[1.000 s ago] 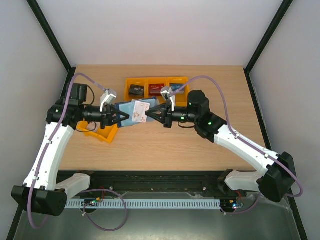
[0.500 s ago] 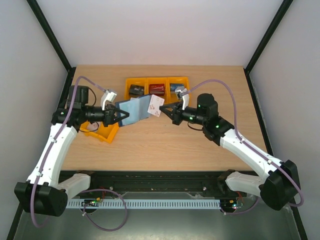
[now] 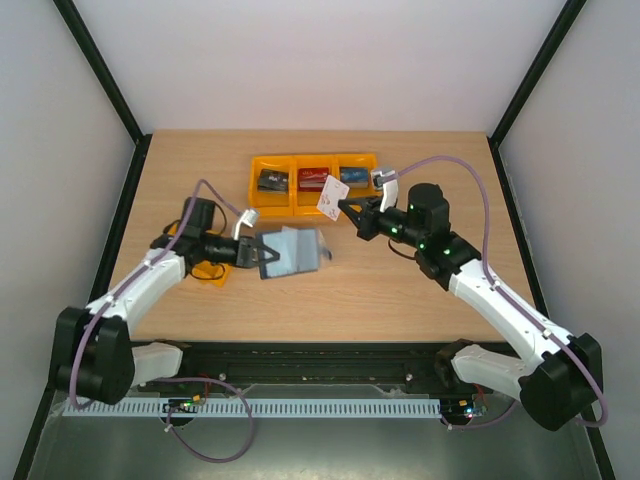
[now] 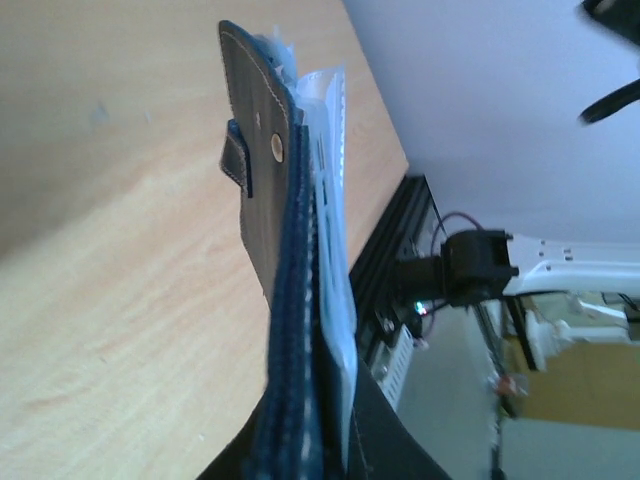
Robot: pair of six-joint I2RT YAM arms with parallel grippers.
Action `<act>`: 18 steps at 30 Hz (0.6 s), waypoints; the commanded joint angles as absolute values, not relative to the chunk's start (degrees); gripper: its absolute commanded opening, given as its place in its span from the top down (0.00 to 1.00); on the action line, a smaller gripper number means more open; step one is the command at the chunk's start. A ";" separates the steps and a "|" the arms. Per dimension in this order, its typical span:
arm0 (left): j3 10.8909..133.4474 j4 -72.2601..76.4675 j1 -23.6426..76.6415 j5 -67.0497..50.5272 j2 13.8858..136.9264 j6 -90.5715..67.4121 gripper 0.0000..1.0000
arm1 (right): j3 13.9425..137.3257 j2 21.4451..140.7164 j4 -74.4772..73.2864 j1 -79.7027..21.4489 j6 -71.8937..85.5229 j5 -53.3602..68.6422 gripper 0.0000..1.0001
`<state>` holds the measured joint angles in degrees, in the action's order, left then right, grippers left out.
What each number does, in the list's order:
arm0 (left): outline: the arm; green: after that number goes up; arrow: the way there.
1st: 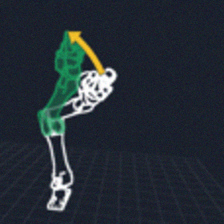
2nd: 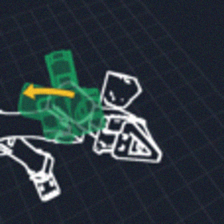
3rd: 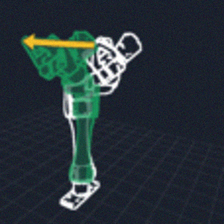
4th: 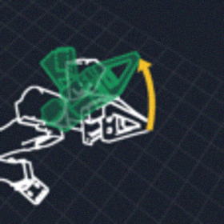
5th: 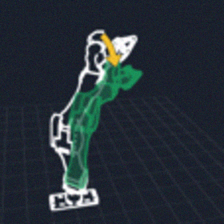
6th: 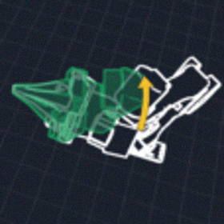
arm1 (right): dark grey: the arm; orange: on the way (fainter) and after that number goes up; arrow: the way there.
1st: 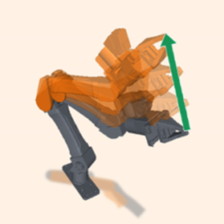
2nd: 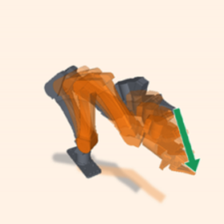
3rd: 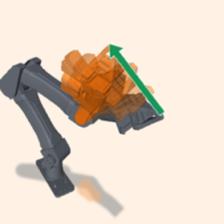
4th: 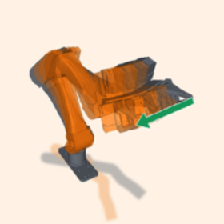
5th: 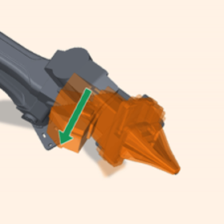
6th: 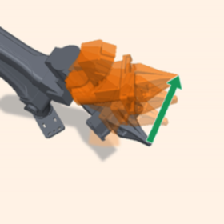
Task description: Take the credit cards out of the card holder
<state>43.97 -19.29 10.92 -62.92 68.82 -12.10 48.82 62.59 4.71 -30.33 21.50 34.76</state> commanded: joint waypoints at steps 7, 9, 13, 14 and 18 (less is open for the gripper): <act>37.80 -2.82 22.96 -63.13 83.56 -22.67 0.97 | 55.71 65.63 -1.37 -30.05 17.49 32.92 0.98; 37.99 -3.71 24.21 -61.21 85.80 -21.22 0.92 | 56.43 66.37 -2.25 -30.03 16.40 32.35 0.98; 41.04 -9.15 25.62 -57.02 90.53 -15.61 0.85 | 56.19 66.77 -1.43 -29.99 14.51 32.33 0.98; 41.70 -10.11 25.80 -55.68 91.36 -14.69 0.80 | 56.32 66.98 -1.38 -30.05 14.06 32.61 0.98; 44.88 -17.44 26.71 -49.25 92.52 -5.77 0.44 | 57.03 67.58 -1.72 -29.97 12.25 33.46 0.98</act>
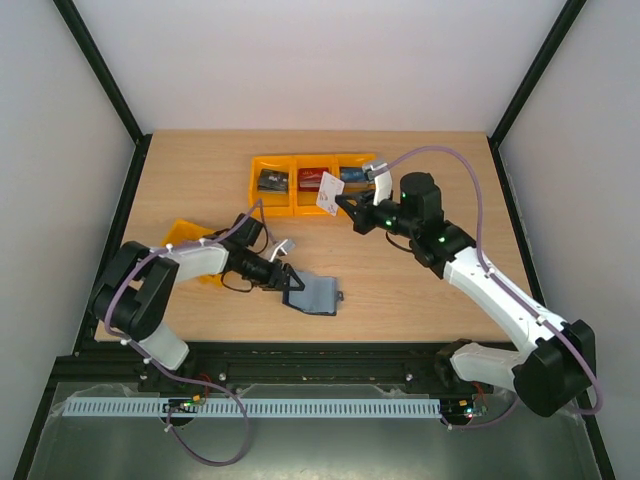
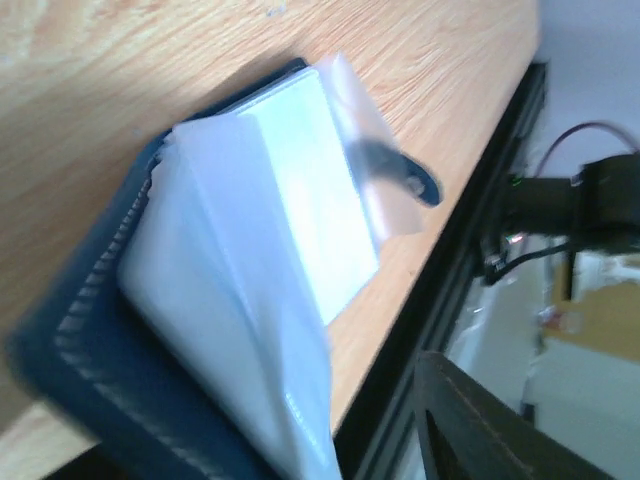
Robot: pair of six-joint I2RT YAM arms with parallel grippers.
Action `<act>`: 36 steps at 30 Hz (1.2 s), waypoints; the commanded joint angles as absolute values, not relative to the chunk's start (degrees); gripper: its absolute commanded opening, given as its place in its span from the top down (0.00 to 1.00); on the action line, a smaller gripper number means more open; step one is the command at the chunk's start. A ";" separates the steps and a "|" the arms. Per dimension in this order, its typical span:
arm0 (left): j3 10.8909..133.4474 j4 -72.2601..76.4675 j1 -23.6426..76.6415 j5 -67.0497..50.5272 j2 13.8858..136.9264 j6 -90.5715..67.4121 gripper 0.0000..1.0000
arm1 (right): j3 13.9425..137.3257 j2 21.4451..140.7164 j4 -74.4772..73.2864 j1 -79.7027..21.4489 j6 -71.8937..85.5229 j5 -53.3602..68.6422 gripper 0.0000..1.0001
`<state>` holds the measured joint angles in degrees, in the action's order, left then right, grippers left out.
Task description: Take the credit cards out of the card holder
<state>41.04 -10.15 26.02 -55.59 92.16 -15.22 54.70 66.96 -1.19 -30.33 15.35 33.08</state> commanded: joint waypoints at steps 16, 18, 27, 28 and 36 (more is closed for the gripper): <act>75.66 -52.60 1.30 -31.51 86.42 17.38 0.01 | 55.27 69.18 2.91 -29.66 10.41 36.34 0.98; 75.32 -48.88 -5.92 -23.67 85.21 14.19 0.01 | 55.16 69.17 3.04 -29.21 10.43 36.86 0.98; 68.79 -40.57 -16.22 -6.00 86.41 22.34 0.01 | 54.60 69.90 4.06 -27.87 10.81 38.39 0.98; 68.47 -39.97 -17.00 -5.90 87.19 22.89 0.01 | 54.69 70.06 4.00 -27.80 10.81 38.38 0.98; 64.77 -35.64 -18.10 -6.20 91.85 30.42 0.14 | 55.54 71.06 2.92 -27.69 10.37 38.61 0.98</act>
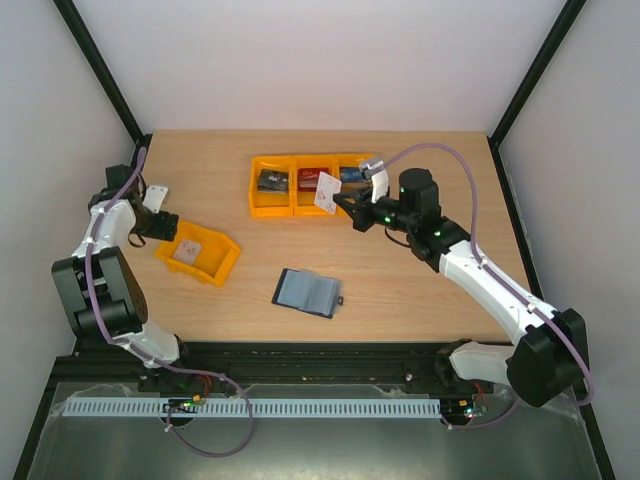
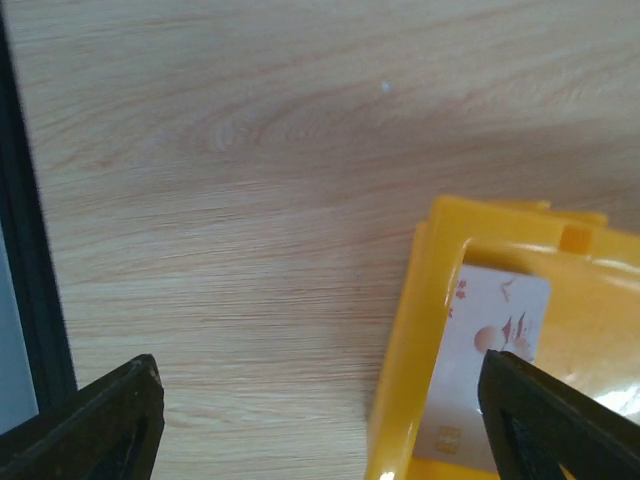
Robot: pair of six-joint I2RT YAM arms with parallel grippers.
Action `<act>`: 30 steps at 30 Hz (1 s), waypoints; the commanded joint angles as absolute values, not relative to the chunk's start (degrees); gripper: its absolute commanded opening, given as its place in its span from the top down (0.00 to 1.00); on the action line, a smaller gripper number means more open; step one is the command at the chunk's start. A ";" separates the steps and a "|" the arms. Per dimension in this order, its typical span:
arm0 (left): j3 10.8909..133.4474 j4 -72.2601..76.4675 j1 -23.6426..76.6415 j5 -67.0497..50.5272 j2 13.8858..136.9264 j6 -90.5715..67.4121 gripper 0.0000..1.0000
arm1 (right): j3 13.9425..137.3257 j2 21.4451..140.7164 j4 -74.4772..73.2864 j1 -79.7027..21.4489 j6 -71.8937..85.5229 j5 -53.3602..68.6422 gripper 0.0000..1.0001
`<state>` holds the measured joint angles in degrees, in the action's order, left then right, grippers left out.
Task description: Take the credit cards out of the card holder
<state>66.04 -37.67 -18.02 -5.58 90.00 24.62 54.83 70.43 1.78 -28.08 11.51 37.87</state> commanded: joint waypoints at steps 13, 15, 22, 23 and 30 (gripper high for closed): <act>65.30 -32.00 -18.02 -13.25 96.64 46.49 0.89 | 57.71 72.44 -0.88 -27.69 8.52 38.00 0.98; 65.86 -33.21 -17.84 -14.58 97.31 50.62 0.90 | 58.14 72.67 -1.44 -27.69 8.42 38.29 0.98; 73.13 -43.72 -15.23 -20.54 102.93 68.32 0.92 | 59.11 74.62 -2.37 -27.69 7.89 42.08 0.98; 75.28 -46.70 -14.83 -22.03 104.39 70.93 0.92 | 59.63 75.30 -2.83 -27.69 7.92 43.18 0.98; 83.28 -50.45 -10.06 -20.37 112.30 79.13 0.86 | 62.75 78.00 -6.00 -27.75 8.01 49.27 0.98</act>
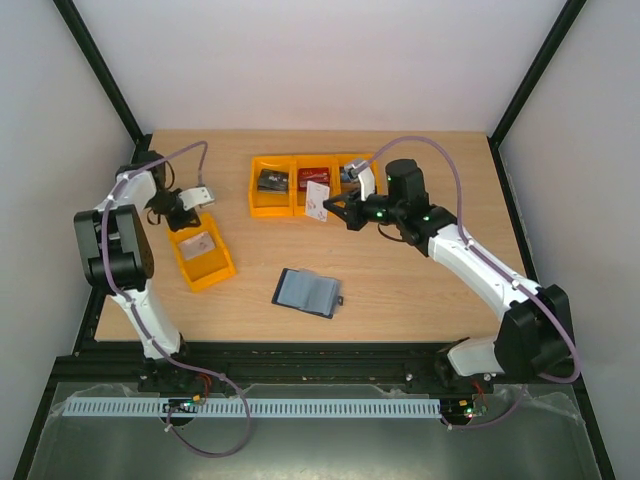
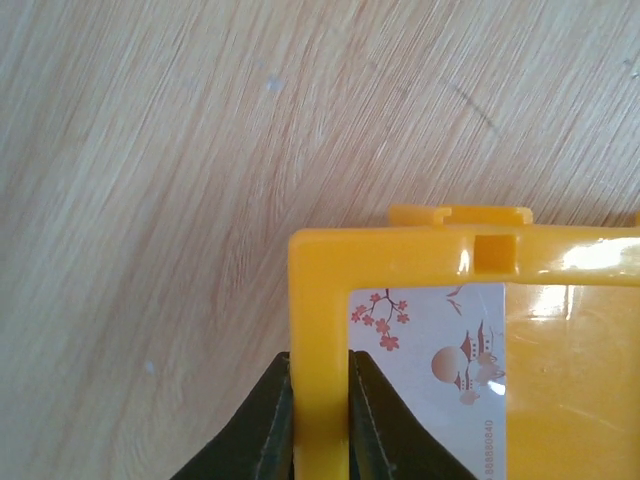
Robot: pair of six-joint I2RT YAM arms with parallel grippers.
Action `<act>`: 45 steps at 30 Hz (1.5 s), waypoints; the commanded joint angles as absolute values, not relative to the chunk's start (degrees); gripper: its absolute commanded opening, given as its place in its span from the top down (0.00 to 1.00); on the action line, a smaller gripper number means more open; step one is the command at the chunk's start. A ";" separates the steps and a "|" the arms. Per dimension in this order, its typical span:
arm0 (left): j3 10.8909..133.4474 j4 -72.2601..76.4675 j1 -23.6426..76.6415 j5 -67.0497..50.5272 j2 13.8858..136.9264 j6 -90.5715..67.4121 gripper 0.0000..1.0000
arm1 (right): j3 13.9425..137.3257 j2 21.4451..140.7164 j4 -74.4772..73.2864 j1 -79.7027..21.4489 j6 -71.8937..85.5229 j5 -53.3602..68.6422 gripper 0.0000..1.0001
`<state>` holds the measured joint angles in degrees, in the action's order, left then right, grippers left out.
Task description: Take the credit cards out of the card holder
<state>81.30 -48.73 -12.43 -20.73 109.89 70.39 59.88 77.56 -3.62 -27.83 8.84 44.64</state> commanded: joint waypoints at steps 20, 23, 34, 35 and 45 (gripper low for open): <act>98.47 -40.81 -4.04 -26.48 90.90 46.34 0.01 | 67.34 79.18 -8.52 -27.86 16.98 49.80 0.98; 94.56 -35.13 1.38 -22.80 80.93 34.98 0.01 | 68.73 79.46 -9.86 -27.99 18.46 53.40 0.98; 79.72 -29.95 25.30 -16.62 50.74 47.32 0.09 | 72.50 78.16 -13.33 -36.41 18.46 53.38 0.98; 74.55 -27.38 27.90 -16.27 46.76 55.29 0.10 | 72.43 77.89 -12.83 -37.04 18.68 54.01 0.98; 48.76 -13.00 32.93 -21.31 32.73 117.96 0.19 | 71.31 77.34 -11.78 -40.31 19.27 60.41 0.98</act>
